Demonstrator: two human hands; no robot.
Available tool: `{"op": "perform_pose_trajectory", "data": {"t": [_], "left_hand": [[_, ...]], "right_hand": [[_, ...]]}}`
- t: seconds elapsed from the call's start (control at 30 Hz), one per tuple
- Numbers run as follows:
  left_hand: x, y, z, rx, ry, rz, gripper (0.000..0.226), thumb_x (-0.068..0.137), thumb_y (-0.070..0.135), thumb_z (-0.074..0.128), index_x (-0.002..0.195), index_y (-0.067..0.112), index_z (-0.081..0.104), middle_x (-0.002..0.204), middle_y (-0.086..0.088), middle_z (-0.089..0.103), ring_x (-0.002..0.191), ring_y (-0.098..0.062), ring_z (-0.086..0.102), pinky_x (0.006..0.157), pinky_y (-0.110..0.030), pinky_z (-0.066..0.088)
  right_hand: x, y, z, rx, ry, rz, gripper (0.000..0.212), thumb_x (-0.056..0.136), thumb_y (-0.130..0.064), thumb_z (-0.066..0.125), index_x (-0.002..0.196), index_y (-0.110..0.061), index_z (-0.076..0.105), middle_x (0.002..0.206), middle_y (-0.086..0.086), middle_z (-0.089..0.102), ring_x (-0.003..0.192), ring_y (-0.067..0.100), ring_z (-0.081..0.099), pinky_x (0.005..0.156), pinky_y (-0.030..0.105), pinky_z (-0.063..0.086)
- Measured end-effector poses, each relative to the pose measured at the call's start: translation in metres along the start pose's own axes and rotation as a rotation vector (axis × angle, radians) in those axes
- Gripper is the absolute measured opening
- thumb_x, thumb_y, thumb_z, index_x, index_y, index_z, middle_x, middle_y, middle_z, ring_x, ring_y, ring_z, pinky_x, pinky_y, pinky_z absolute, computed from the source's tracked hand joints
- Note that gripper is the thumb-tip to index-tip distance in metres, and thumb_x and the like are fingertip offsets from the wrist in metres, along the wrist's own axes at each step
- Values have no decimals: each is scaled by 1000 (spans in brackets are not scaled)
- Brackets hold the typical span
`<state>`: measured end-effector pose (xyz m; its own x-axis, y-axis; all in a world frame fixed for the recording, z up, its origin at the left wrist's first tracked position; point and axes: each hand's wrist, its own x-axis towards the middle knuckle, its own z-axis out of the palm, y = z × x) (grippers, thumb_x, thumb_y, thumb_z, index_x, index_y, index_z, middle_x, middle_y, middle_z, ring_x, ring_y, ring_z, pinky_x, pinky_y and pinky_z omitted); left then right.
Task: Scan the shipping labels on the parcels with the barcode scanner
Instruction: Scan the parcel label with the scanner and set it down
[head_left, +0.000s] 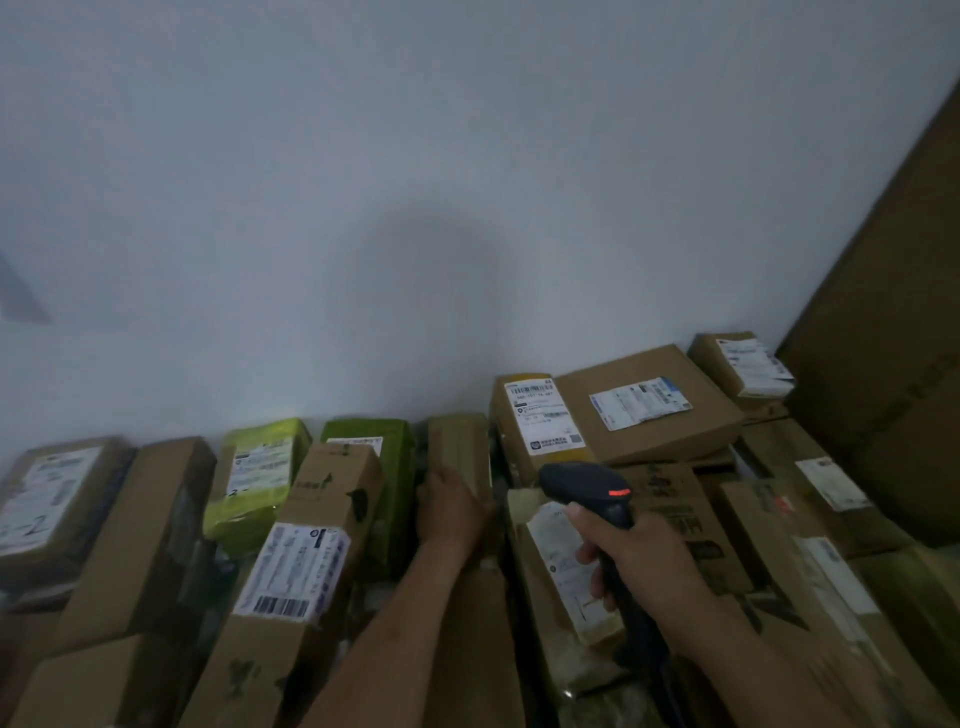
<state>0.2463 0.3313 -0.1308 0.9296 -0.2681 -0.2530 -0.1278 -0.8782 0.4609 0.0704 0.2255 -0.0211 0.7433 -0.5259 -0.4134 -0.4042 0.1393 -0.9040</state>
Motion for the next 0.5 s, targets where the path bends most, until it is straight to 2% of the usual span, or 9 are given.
{"op": "perform_pose_trajectory", "data": {"t": [0.1, 0.2, 0.33, 0.5], "left_hand": [[12, 5, 10, 28, -21, -62, 117, 79, 62, 68, 153, -1, 3, 156, -20, 17, 139, -35, 30, 109, -43, 38], [22, 2, 18, -26, -50, -138, 136, 71, 65, 75, 151, -2, -12, 157, -22, 13, 139, -37, 31, 109, -44, 37], [24, -1, 17, -141, -31, -169, 135, 70, 58, 80, 153, 0, -10, 154, -22, 18, 136, -37, 37, 105, -41, 39], [12, 0, 0, -253, 94, -138, 126, 70, 51, 81, 155, 2, 1, 154, -22, 22, 136, -39, 36, 106, -41, 38]], "right_hand": [[4, 2, -4, 26, -6, 26, 24, 89, -25, 68, 78, -4, 65, 67, 13, 62, 43, 20, 52, 40, 27, 42], [8, 5, -7, 44, 9, 40, 29, 88, -28, 68, 72, -4, 62, 67, 13, 62, 43, 20, 52, 41, 28, 42], [7, 3, -6, 27, -11, 28, 30, 88, -29, 68, 71, -4, 63, 67, 11, 63, 43, 19, 52, 41, 27, 42], [-1, -4, -4, -56, -40, -41, 26, 88, -28, 69, 82, -3, 67, 68, 9, 65, 44, 19, 54, 42, 27, 44]]}}
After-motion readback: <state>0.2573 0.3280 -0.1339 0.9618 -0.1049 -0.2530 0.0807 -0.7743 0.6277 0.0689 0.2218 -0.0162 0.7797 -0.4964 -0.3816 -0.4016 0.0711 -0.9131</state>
